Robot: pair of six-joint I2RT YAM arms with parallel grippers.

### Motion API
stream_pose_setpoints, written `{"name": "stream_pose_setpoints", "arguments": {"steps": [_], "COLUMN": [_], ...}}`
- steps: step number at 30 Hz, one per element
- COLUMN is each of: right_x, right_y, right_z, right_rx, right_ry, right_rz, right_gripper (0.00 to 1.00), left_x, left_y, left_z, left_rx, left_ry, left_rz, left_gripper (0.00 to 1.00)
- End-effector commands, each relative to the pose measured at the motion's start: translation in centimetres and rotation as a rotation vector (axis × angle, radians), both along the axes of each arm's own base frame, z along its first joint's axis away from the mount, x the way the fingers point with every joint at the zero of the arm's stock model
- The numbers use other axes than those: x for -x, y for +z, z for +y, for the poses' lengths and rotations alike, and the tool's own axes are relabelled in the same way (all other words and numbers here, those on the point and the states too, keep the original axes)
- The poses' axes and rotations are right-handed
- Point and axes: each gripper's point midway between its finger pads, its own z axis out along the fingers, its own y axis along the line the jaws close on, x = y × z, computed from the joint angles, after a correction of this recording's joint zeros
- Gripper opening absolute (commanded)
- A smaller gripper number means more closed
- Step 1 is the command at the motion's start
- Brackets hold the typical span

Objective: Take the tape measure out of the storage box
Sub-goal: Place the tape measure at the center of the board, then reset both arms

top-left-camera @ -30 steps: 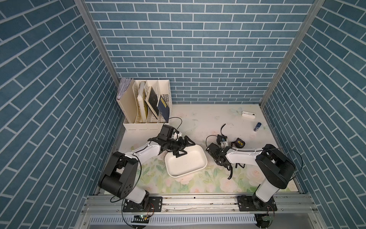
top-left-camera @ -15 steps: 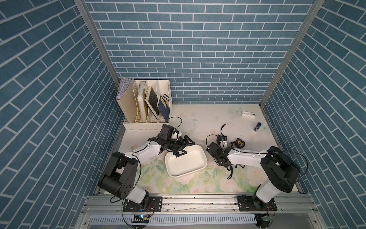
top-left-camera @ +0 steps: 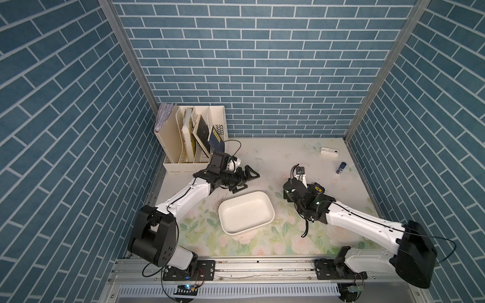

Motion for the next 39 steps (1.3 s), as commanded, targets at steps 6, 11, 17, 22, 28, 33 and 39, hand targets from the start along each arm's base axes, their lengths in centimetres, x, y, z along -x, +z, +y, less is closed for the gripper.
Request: {"name": "stream_pose_setpoints", "arguments": {"steps": [6, 11, 17, 22, 28, 33, 39], "right_x": [-4.5, -5.7, -6.6, -6.3, -6.8, -6.7, -6.4], "right_y": [6.8, 3.1, -2.9, -4.5, -4.7, -5.8, -5.2], "right_z": [-8.1, -12.3, -15.7, -17.0, -17.6, -18.4, -19.8], "right_rx": [0.119, 0.175, 0.162, 0.215, 0.211, 0.177, 0.130], "right_ry": [-0.130, -0.218, -0.228, -0.253, -0.248, -0.226, -0.222], "right_rz": [-0.319, -0.273, -0.187, -0.197, -0.260, -0.278, -0.342], "right_gripper": [0.87, 0.87, 0.86, 0.85, 0.85, 0.84, 0.82], "left_x": [-4.3, -3.8, -0.2, 0.4, -1.3, -3.4, -5.5], "left_y": [6.5, 7.6, 7.0, 3.0, -2.5, -5.3, -7.0], "left_z": [8.1, 14.9, 22.7, 27.1, 26.8, 26.1, 25.3], "left_rx": [-0.356, -0.613, -0.925, -1.099, -1.104, -1.111, -1.117], "left_ry": [0.224, 0.461, 0.694, 0.885, 0.913, 0.848, 0.717], "left_rz": [-0.553, -0.739, -0.922, -0.755, -0.825, -0.878, -0.909], "left_gripper": [1.00, 1.00, 1.00, 1.00, 1.00, 0.99, 0.84]}}
